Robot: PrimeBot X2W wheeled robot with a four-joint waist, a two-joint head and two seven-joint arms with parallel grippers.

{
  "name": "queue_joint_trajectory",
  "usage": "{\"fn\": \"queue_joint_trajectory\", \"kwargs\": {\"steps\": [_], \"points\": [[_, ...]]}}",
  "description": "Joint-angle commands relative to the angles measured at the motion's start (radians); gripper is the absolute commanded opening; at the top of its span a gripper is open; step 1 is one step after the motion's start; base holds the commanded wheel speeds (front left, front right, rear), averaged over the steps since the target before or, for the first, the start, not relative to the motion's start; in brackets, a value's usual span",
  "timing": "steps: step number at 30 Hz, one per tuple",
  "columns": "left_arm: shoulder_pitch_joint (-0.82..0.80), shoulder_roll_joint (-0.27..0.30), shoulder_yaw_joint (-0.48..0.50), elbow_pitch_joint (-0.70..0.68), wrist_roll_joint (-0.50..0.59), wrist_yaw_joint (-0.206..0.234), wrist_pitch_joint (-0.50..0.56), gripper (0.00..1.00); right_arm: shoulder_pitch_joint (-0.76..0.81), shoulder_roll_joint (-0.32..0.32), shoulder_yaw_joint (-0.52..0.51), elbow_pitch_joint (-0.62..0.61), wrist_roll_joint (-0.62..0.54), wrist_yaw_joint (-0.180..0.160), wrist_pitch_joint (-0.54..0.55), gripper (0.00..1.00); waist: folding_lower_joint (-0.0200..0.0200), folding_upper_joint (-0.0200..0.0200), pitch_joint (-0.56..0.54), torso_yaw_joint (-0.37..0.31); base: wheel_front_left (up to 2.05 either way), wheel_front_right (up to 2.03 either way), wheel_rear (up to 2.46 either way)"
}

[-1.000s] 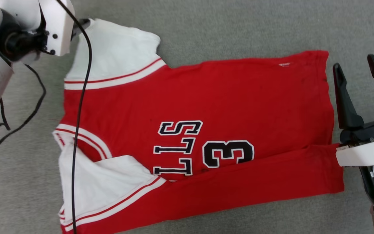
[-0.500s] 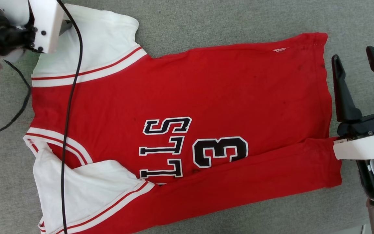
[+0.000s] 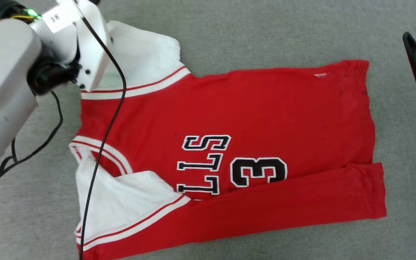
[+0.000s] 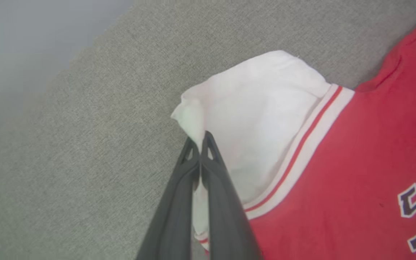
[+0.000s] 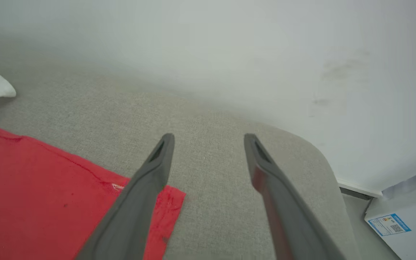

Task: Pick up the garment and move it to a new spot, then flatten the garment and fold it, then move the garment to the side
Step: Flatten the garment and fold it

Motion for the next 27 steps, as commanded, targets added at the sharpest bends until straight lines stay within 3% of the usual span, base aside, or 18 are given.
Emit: {"fn": "queue_joint_trajectory", "kwargs": {"steps": [1, 7, 11, 14, 20, 27], "points": [[0.018, 0.004, -0.014, -0.027, 0.003, 0.0, -0.025, 0.0, -0.046, -0.058, 0.034, 0.02, 0.045, -0.001, 0.078, 1.0, -0.0001, 0.0, -0.033, 0.037, 0.0, 0.0, 0.0], [0.029, 0.006, -0.047, -0.108, 0.005, 0.0, -0.09, 0.0, -0.171, -0.243, 0.216, 0.102, 0.239, -0.001, 0.456, 1.0, -0.0001, 0.0, -0.042, 0.077, 0.0, 0.0, 0.0], [0.016, -0.009, -0.059, -0.142, 0.013, 0.0, -0.119, 0.0, -0.252, -0.299, 0.3, 0.162, 0.329, -0.001, 0.643, 1.0, -0.0001, 0.0, -0.023, 0.109, 0.0, 0.0, 0.0], [0.001, -0.023, -0.067, -0.164, 0.019, 0.0, -0.136, 0.0, -0.298, -0.297, 0.331, 0.214, 0.374, -0.001, 0.737, 1.0, -0.0001, 0.0, -0.002, 0.134, 0.0, 0.0, 0.0], [-0.029, -0.038, -0.08, -0.193, 0.029, 0.0, -0.157, 0.0, -0.342, -0.253, 0.352, 0.333, 0.393, -0.001, 0.78, 1.0, -0.0001, 0.0, 0.038, 0.167, 0.0, 0.0, 0.0], [-0.04, -0.036, -0.091, -0.192, 0.02, 0.0, -0.179, 0.0, -0.265, -0.19, 0.425, 0.454, 0.411, 0.0, 0.747, 1.0, -0.0001, 0.0, 0.062, 0.179, 0.0, 0.0, 0.0]]}}
